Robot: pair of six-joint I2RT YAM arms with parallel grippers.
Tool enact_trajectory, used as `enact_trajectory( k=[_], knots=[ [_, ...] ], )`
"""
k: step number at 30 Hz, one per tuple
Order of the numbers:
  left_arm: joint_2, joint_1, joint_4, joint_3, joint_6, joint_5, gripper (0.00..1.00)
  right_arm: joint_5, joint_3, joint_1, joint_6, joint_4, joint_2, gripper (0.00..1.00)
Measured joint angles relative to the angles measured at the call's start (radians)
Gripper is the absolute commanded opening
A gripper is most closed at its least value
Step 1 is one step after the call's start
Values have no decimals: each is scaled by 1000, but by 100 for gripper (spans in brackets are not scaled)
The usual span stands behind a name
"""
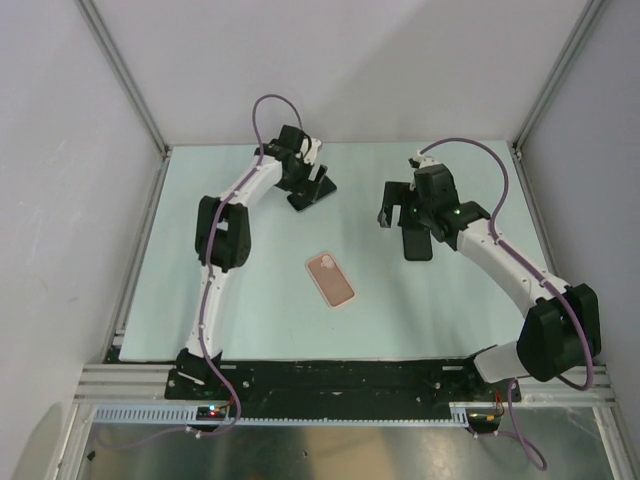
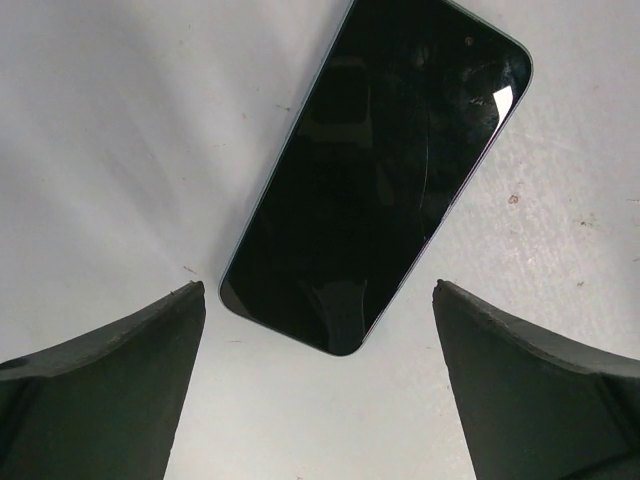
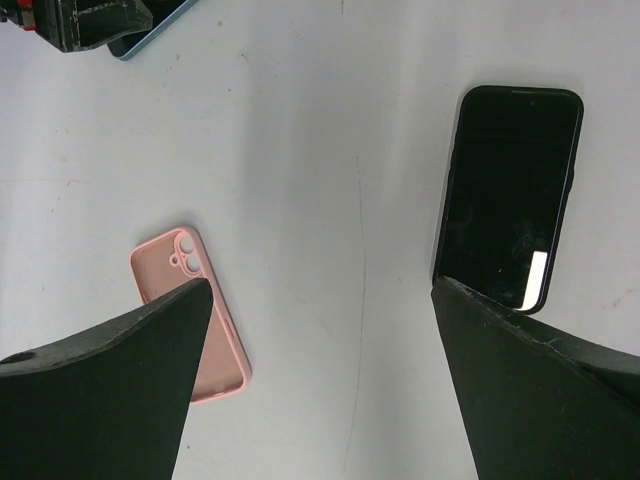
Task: Put the phone into the phone case
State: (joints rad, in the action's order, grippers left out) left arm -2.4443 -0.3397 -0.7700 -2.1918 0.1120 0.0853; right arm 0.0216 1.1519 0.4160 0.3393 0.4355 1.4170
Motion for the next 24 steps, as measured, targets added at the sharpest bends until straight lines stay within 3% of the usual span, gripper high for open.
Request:
enact_trajectory(
  k=[3,8,12,14,17,24],
  knots=[
    [-11,1,-12,-18,-18,1,95,0,0,-5,0,0,-2,99],
    [-31,11,-32,-18,-61,40,73,0,0,-11,0,1,-14,99],
    [-34,23,-36,-24,-89,74,70,0,0,-14,0,0,-23,99],
    [-34,29,-37,-24,-101,86,73,0,0,-14,0,1,-24,98],
    [-34,32,-37,-24,-113,95,88,0,0,-14,0,1,-24,99],
    [-26,31,-44,-24,-116,76,92,-3,-1,-18,5,-4,-18,99]
  ],
)
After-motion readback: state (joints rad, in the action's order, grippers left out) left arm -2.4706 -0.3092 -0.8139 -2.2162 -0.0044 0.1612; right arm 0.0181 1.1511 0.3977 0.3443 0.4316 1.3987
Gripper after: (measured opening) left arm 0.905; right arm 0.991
